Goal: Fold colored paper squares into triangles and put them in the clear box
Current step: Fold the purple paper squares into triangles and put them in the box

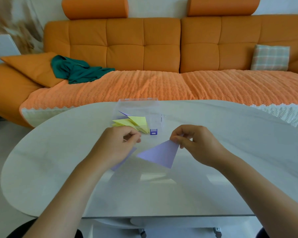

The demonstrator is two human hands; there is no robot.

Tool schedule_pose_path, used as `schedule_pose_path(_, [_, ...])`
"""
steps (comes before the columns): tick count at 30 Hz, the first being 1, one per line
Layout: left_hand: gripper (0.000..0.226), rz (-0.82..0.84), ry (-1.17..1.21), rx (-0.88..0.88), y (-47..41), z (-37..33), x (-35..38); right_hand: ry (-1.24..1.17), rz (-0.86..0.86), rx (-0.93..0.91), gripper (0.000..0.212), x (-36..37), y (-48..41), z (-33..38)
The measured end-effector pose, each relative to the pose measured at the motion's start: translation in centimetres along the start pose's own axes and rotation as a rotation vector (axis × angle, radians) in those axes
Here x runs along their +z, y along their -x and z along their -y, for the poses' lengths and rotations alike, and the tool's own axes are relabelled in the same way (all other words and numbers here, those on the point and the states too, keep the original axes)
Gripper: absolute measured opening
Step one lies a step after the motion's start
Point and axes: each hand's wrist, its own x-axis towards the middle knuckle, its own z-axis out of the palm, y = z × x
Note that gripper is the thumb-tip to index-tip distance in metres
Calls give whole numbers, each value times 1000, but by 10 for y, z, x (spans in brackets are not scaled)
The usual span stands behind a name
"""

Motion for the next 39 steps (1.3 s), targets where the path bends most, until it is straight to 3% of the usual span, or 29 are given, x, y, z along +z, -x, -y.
schedule_pose_path(3, [13,215,312,-35,6,-19,20,-46,142,-10,23,2,1,3])
schedule_pose_path(6, [12,340,323,-34,9,-23,36,-41,165,-22,19,5,1,1])
schedule_pose_path(11, [14,192,377,-190,7,-20,40,-23,-37,-76,33,9,3,-2])
schedule_pose_path(14, [18,115,525,-349,4,-17,38,96,-20,-216,58,8,6,2])
schedule_pose_path(16, [19,133,669,-419,3,-17,36,212,37,-279,63,9,8,2])
schedule_pose_path(20, [21,164,753,-444,4,-17,38,352,87,-267,36,14,10,1])
schedule_pose_path(25, [15,207,772,-417,7,-20,43,198,-32,-182,5,15,7,0])
schedule_pose_path(29, [21,236,753,-339,8,-19,43,52,-56,-40,8,18,7,1])
schedule_pose_path(34, [21,388,731,-273,11,-23,44,-103,-18,114,13,20,4,2])
schedule_pose_path(39, [32,384,819,-316,10,-28,44,-114,-40,157,14,19,3,3])
